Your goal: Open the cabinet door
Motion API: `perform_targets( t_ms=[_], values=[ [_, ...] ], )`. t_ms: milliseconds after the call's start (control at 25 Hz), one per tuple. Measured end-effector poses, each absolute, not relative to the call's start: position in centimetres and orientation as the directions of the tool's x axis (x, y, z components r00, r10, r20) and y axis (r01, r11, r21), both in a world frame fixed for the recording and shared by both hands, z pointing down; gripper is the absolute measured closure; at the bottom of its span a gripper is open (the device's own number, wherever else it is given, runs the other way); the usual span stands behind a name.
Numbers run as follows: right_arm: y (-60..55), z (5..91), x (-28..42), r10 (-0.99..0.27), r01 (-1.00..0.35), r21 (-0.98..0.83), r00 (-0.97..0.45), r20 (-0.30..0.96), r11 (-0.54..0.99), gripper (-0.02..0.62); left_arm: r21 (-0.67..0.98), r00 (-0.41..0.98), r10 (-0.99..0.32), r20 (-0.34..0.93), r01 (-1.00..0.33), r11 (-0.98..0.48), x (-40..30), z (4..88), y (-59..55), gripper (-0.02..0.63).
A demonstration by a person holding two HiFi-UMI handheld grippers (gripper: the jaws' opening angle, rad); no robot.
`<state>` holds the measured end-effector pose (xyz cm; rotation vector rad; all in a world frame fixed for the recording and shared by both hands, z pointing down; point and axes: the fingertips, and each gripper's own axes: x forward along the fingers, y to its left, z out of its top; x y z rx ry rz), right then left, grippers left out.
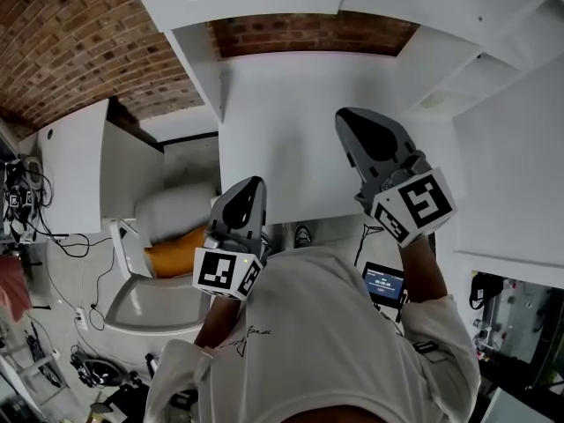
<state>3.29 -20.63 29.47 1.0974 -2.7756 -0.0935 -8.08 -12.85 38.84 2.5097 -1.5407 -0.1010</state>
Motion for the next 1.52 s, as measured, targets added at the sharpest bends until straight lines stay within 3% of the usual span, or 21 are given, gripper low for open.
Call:
perform_targets(
  t_ms=[720,760,840,1520],
  values=[
    [-27.6,25.9,3.1,-0.706,-0.697,0.119,-0.706,0.055,0.707,0.565,0.140,0.485,-0.874,0.016,-0.867,-0.479,-7.7,37.7,-12.6,0.586],
    [-28.1,25.8,3.0,-0.705,-0.696,0.116,-0.708,0.054,0.708,0.558,0.147,0.482,-0.876,0.010,-0.867,-0.476,-7.7,37.6,-12.6,0.586],
    [-28.8,25.5,2.9,-0.700,-0.693,0.110,-0.712,0.052,0.713,0.474,0.170,0.480,-0.877,-0.014,-0.863,-0.475,-7.7,37.3,-12.6,0.586],
    [-36.4,23.6,3.5,-0.731,-0.730,-0.030,-0.681,-0.040,0.683,0.411,0.145,0.355,-0.935,-0.025,-0.924,-0.355,-11.0,36.8,-14.5,0.586]
  ],
)
